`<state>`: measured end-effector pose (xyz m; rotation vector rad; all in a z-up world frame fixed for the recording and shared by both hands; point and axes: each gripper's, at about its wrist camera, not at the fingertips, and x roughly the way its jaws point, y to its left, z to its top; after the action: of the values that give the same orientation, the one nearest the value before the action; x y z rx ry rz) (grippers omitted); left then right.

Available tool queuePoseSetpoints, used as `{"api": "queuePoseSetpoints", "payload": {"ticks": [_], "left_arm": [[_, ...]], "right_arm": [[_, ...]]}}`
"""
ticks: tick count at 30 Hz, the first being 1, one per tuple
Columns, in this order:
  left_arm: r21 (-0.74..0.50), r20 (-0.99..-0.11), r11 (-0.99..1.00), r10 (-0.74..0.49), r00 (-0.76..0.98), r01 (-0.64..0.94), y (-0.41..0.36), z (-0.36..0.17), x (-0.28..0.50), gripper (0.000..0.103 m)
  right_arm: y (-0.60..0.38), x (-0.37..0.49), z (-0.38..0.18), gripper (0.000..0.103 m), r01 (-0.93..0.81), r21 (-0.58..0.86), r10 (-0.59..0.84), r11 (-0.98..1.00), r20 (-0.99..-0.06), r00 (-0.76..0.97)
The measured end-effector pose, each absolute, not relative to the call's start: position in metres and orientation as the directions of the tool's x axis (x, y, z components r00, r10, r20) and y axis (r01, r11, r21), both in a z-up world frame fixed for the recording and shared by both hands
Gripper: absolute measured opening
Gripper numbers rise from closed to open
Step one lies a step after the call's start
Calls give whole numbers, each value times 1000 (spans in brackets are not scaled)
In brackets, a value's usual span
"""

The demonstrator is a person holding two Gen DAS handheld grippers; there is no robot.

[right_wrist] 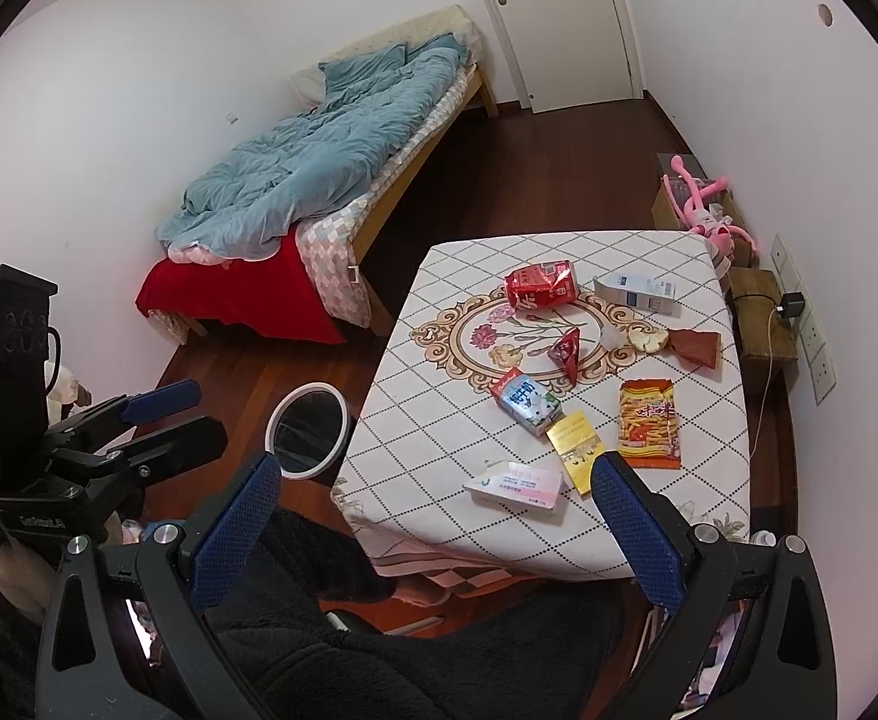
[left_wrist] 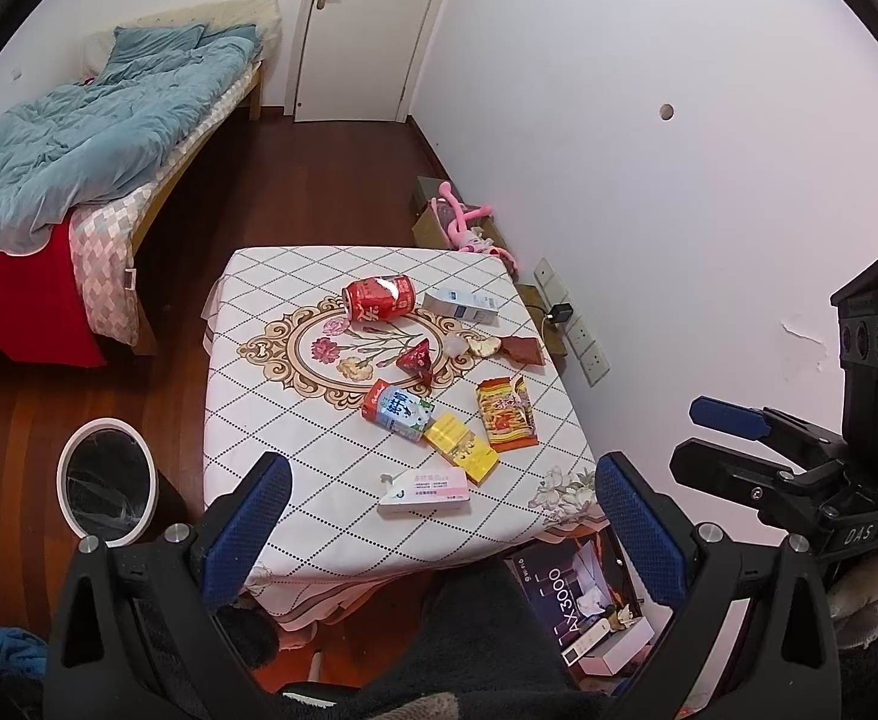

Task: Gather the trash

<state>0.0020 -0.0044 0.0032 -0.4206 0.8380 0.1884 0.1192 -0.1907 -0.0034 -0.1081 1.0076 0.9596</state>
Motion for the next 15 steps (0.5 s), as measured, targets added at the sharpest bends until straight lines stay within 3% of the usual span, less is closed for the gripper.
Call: {"api": "queuePoseSetpoints", "payload": {"ticks": [15], "left_arm": [[-289,-750,901,-3,661,-324,-4,3,1,103]], "right_arm": [[-189,119,-4,103,-724,331,629,606,-756,180]]}}
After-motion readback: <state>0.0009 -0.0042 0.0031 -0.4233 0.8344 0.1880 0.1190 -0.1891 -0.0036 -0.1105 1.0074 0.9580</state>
